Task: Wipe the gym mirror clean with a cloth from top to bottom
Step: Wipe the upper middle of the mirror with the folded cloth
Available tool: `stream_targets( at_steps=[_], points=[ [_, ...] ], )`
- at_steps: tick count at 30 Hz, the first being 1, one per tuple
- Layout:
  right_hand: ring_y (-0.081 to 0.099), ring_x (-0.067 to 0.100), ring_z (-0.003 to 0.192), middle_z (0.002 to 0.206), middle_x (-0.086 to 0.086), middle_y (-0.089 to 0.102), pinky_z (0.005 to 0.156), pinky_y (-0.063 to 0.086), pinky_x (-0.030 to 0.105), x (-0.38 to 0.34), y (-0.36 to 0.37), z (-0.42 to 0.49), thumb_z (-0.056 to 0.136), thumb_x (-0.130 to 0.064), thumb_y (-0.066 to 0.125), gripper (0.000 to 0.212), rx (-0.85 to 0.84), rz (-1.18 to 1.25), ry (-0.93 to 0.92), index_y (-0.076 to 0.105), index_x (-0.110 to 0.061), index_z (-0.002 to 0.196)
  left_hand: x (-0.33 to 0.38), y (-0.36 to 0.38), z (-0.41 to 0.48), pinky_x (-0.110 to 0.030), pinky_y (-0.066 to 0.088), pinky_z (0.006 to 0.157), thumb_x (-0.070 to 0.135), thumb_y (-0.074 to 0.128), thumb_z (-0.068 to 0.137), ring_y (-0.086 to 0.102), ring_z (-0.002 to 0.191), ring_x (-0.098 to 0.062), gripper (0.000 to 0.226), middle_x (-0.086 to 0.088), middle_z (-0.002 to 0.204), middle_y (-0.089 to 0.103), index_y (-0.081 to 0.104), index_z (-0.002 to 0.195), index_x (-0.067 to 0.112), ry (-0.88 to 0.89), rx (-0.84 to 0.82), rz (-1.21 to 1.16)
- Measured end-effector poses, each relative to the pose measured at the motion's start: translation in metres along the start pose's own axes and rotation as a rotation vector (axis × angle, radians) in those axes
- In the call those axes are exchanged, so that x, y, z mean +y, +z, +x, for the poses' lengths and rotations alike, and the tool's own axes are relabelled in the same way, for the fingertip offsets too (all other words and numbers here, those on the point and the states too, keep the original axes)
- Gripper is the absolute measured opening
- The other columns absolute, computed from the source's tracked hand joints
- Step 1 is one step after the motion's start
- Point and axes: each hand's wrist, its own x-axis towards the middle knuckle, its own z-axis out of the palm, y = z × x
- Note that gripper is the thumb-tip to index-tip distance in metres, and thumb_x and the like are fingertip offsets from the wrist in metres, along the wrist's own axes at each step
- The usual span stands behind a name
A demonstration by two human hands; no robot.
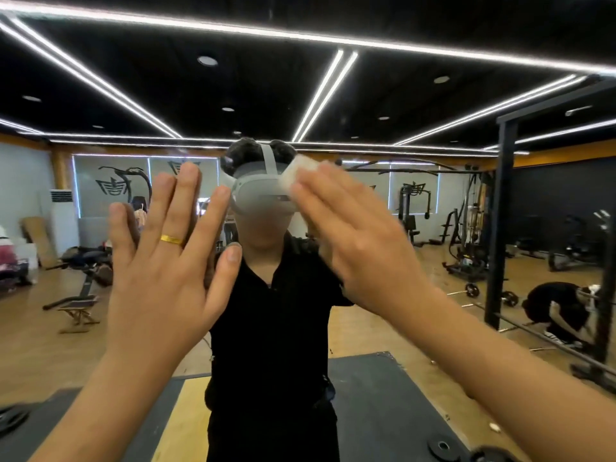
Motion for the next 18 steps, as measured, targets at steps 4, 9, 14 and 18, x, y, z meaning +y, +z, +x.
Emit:
stream_targets(
  at_steps=[4,9,14,18],
  points=[
    [0.046,0.027,0.133,0.141,0.024,0.057,0.121,0.032,0.026,0.039,-0.012,0.026,0.104,-0.003,0.046,0.040,0.183,-0.013,0.231,0.055,0.003,0.142,0.000,0.001,0.000,-0.061,0.005,0.124,0.043,0.035,0.105,0.012,0.159,-0.028,0.061,-0.011,0.171,0.014,0.031,0.161,0.017,-0.012,-0.013,0.000],
    [0.049,0.033,0.141,0.151,0.016,0.052,0.115,0.042,0.048,-0.033,0.020,0.011,0.099,0.012,0.048,0.049,0.170,0.055,0.251,0.055,-0.001,0.145,0.001,-0.001,0.000,-0.061,0.005,0.124,0.044,0.033,0.106,0.009,0.159,-0.026,0.062,-0.008,0.172,0.012,0.029,0.162,0.019,-0.026,-0.044,-0.007],
    [0.047,0.026,0.139,0.147,0.015,0.055,0.123,0.031,0.029,0.006,-0.001,0.020,0.096,0.007,0.060,0.051,0.033,-0.014,0.018,0.054,-0.003,0.145,0.001,-0.003,0.001,-0.062,0.007,0.124,0.045,0.032,0.106,0.009,0.159,-0.024,0.061,-0.007,0.172,0.012,0.029,0.162,0.021,-0.031,-0.051,-0.022],
    [0.049,0.027,0.135,0.145,0.017,0.054,0.119,0.039,0.039,0.015,-0.001,0.044,0.104,-0.010,0.043,0.043,0.239,0.027,0.384,0.053,-0.003,0.145,0.003,-0.002,0.001,-0.067,0.011,0.122,0.043,0.033,0.105,0.010,0.159,-0.024,0.061,-0.007,0.172,0.013,0.031,0.161,0.020,-0.037,-0.047,-0.037]
  ],
)
